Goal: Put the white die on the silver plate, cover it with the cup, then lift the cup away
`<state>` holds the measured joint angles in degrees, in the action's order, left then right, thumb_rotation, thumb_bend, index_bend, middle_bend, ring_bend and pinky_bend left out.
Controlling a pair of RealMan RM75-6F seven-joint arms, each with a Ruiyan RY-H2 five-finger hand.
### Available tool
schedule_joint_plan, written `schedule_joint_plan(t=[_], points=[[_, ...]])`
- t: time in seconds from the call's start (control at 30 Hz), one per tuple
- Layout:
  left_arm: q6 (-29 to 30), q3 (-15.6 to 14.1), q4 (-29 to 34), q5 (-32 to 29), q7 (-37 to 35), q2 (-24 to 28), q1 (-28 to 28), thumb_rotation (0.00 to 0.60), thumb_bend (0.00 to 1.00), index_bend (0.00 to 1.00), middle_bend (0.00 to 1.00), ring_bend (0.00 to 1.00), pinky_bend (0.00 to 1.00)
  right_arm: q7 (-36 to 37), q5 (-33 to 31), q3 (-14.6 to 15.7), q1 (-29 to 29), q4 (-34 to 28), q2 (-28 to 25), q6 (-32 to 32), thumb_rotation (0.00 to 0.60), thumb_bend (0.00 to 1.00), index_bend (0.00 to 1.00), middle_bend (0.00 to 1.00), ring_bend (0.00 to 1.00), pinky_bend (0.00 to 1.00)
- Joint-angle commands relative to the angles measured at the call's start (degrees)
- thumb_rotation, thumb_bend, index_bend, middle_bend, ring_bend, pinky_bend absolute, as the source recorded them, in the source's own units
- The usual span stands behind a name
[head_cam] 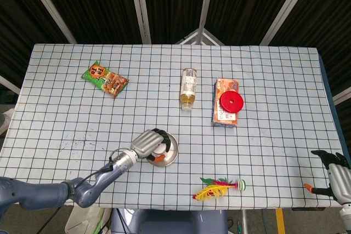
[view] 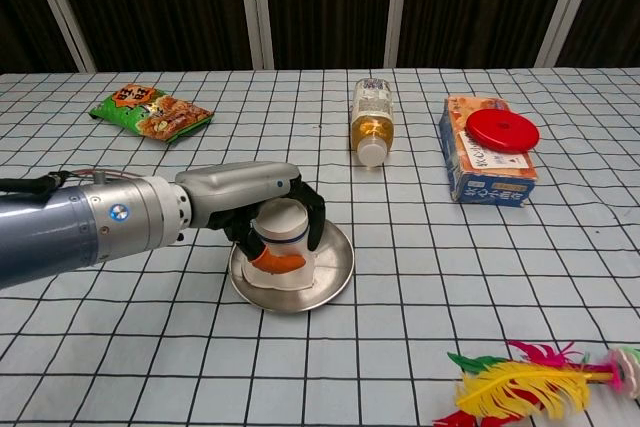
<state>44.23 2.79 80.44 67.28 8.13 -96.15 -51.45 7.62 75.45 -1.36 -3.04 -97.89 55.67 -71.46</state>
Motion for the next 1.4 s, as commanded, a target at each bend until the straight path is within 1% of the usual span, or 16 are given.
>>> schedule_joint_plan(t=[0.03, 0.13, 0.23, 0.33, 0.6, 0.8, 0.9, 1.03, 1.13, 1.4], points=[[1.96, -1.00, -2.17, 2.56, 1.20, -1.21, 0.75, 0.600, 0.56, 0.52, 0.39, 0.22, 0.22, -0.17, -0.25, 0.02, -0.05, -0.02, -0.01, 0.19, 0.600, 0.10, 0.21, 0.19, 0.15, 0.00], [4.85, -1.34, -4.75, 5.72, 1.70, -2.51, 1.37, 0.600, 0.56, 0.52, 0.40, 0.22, 0.22, -0.37, -0.40, 0.04, -0.12, -0.06, 0.00, 0.38, 0.600, 0.10, 0.21, 0.19, 0.15, 0.00], [7.22, -1.19, -7.40, 7.76, 0.67, -3.93, 2.16, 0.600, 0.56, 0.52, 0.40, 0.22, 0.22, -0.61, -0.61, 0.06, -0.16, -0.04, 0.09, 0.51, 0.600, 0.10, 0.21, 0.19, 0.15, 0.00], [8.24, -0.74, -9.40, 8.62, -1.03, -4.86, 2.60, 0.600, 0.57, 0.52, 0.40, 0.22, 0.22, -0.73, -0.74, 0.04, -0.19, -0.08, 0.09, 0.55, 0.600, 0.10, 0.21, 0.19, 0.15, 0.00], [11.86, 1.57, -14.75, 11.03, -6.40, -7.72, 3.36, 0.600, 0.57, 0.53, 0.40, 0.22, 0.22, -1.12, -1.17, 0.00, -0.39, -0.23, 0.11, 0.94, 0.600, 0.10, 0.21, 0.19, 0.15, 0.00], [11.99, 1.86, -17.06, 11.82, -7.69, -8.73, 3.56, 0.600, 0.57, 0.53, 0.40, 0.23, 0.22, -1.23, -1.29, 0.08, -0.37, -0.27, 0.10, 1.02, 0.600, 0.10, 0.21, 0.19, 0.15, 0.00], [11.67, 1.92, -16.05, 12.10, -9.47, -8.53, 3.76, 0.600, 0.57, 0.54, 0.41, 0.23, 0.22, -1.19, -1.34, 0.08, -0.40, -0.31, 0.04, 1.12, 0.600, 0.10, 0.21, 0.19, 0.15, 0.00], [12.42, 2.33, -14.31, 13.00, -9.20, -7.40, 3.74, 0.600, 0.57, 0.54, 0.42, 0.24, 0.22, -1.20, -1.39, 0.15, -0.46, -0.22, 0.09, 1.32, 0.600, 0.10, 0.21, 0.19, 0.15, 0.00], [12.85, 3.07, -12.21, 12.96, -8.21, -6.22, 3.75, 0.600, 0.57, 0.55, 0.42, 0.24, 0.22, -1.29, -1.39, 0.20, -0.55, -0.35, 0.06, 1.52, 0.600, 0.10, 0.21, 0.19, 0.15, 0.00], [13.23, 5.97, -4.27, 10.82, -4.89, -2.12, 3.88, 0.600, 0.57, 0.55, 0.43, 0.25, 0.22, -1.37, -1.35, 0.26, -0.60, -0.61, -0.06, 1.58, 0.600, 0.10, 0.21, 0.19, 0.15, 0.00]])
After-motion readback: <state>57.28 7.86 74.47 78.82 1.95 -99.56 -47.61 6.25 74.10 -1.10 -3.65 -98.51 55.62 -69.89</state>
